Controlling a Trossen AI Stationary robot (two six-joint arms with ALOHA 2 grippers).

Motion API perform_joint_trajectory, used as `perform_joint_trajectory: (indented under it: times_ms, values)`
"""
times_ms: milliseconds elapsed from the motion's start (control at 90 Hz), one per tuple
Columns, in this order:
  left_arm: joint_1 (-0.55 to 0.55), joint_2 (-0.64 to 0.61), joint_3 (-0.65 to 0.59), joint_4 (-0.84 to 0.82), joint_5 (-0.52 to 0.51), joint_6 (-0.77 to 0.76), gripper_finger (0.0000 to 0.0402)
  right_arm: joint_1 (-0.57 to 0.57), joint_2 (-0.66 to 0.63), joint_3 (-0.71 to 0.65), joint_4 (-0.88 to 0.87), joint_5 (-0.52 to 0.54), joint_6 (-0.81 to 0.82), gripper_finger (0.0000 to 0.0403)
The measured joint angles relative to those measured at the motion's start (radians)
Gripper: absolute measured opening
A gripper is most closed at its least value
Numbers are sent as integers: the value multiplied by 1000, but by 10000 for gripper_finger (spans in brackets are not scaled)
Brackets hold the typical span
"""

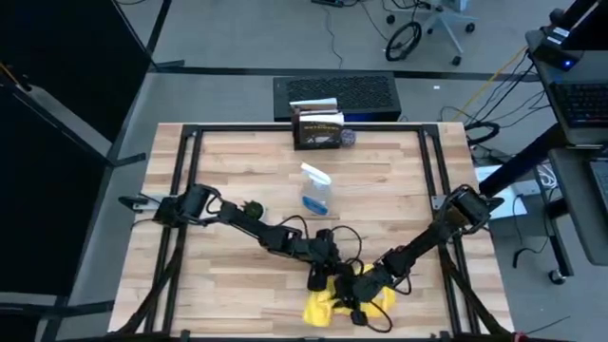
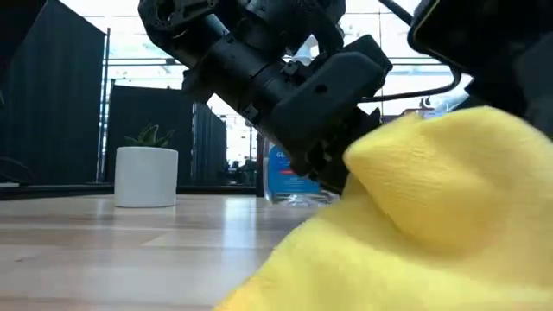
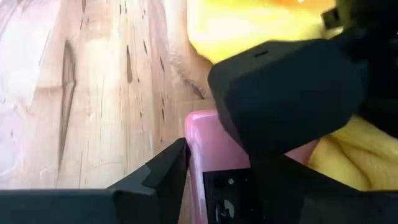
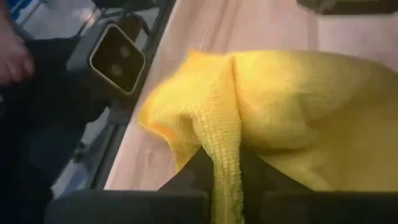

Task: Apply microfiber cloth
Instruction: Wipe the back of the cellphone with a microfiber cloth

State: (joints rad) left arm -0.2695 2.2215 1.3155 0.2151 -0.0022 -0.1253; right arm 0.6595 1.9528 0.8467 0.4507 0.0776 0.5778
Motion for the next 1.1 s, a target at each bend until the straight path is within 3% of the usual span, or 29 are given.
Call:
perform_joint_trajectory:
  times_ms: [156, 256, 378, 600, 844, 1100]
  values:
    - [0, 0, 0, 7, 1, 0, 154, 39, -57, 1, -165, 3, 6, 15]
    - [0, 0, -1, 13, 1, 1, 154, 38, -85, -2, -219, 121, -27, 15]
    - [0, 0, -1, 14, 0, 1, 154, -13, -67, -7, -120, 230, -102, 15]
    - [0, 0, -1, 15, 0, 2, 154, -57, 28, -5, 101, 40, -77, 15]
    - [1, 1, 0, 19, 0, 1, 154, 24, -9, 1, -53, -16, -40, 15]
    - [1, 1, 0, 18, 0, 1, 154, 52, -153, -6, -307, -37, -43, 15]
